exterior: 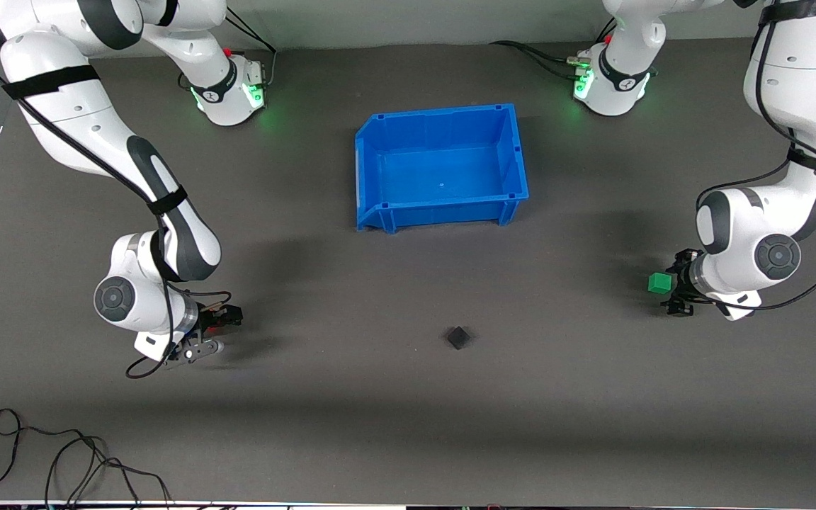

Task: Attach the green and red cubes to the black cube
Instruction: 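Lower and close the right gripper on the red cube while the left grasps green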

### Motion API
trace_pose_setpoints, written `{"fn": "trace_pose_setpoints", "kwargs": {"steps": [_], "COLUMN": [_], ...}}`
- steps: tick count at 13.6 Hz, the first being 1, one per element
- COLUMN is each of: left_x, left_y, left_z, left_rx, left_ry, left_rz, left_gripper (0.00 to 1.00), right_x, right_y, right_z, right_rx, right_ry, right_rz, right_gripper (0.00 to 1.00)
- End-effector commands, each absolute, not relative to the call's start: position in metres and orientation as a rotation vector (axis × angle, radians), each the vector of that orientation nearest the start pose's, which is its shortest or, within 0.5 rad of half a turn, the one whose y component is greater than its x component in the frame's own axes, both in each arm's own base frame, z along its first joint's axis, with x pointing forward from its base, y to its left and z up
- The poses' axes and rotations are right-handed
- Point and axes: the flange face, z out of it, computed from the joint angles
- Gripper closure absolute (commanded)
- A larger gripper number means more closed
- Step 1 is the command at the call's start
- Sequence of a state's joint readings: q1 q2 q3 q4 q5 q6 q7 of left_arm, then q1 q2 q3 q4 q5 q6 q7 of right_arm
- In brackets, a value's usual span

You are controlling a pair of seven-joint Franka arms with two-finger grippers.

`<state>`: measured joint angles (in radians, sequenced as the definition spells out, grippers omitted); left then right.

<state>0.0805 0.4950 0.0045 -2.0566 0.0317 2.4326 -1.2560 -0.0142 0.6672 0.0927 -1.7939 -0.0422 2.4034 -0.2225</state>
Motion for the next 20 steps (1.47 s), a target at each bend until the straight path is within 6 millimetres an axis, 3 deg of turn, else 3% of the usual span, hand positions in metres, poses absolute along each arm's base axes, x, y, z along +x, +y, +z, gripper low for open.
{"fn": "trace_pose_setpoints", "kwargs": {"steps": [1, 3, 4, 5, 6, 8, 11, 14, 15, 17, 20], "left_x": [0.573, 0.573, 0.574, 0.574, 0.576, 0.583, 0.605, 0.625, 0.629, 0.639, 0.654], "left_y": [0.046, 0.045, 0.046, 0.047, 0.047, 0.048, 0.044, 0.029, 0.026, 0.024, -0.002], "left_z": [0.186, 0.189, 0.195, 0.203, 0.207, 0.22, 0.245, 0.27, 0.278, 0.293, 0.296], "left_rx": [-2.408, -2.41, -2.417, -2.415, -2.407, -2.391, -2.316, -2.244, -2.237, -2.194, -2.141], "left_ry": [-1.879, -1.868, -1.859, -1.853, -1.848, -1.867, -1.977, -2.053, -2.059, -2.126, -2.23], "left_rz": [0.119, 0.125, 0.122, 0.133, 0.15, 0.146, 0.12, 0.112, 0.116, 0.114, 0.122], "left_gripper": [0.45, 0.64, 0.8, 0.94, 1.0, 1.0, 1.0, 1.0, 1.0, 1.0, 1.0], "right_x": [0.643, 0.642, 0.642, 0.643, 0.643, 0.643, 0.643, 0.645, 0.645, 0.645, 0.647], "right_y": [0.036, 0.03, 0.03, 0.03, 0.031, 0.031, 0.031, 0.025, 0.023, 0.026, 0.04], "right_z": [0.174, 0.172, 0.172, 0.171, 0.171, 0.17, 0.171, 0.176, 0.182, 0.201, 0.223], "right_rx": [-3.07, -3.076, -3.077, -3.077, -3.077, -3.077, -3.077, -3.08, -3.078, -3.003, -2.831], "right_ry": [-0.551, -0.543, -0.54, -0.54, -0.543, -0.543, -0.539, -0.481, -0.386, 0.056, 0.626], "right_rz": [0.074, 0.075, 0.072, 0.065, 0.063, 0.053, 0.053, 0.043, 0.037, 0.067, 0.12], "right_gripper": [0.0, 0.0, 0.04, 0.12, 0.22, 0.36, 0.77, 0.96, 1.0, 1.0, 1.0]}}
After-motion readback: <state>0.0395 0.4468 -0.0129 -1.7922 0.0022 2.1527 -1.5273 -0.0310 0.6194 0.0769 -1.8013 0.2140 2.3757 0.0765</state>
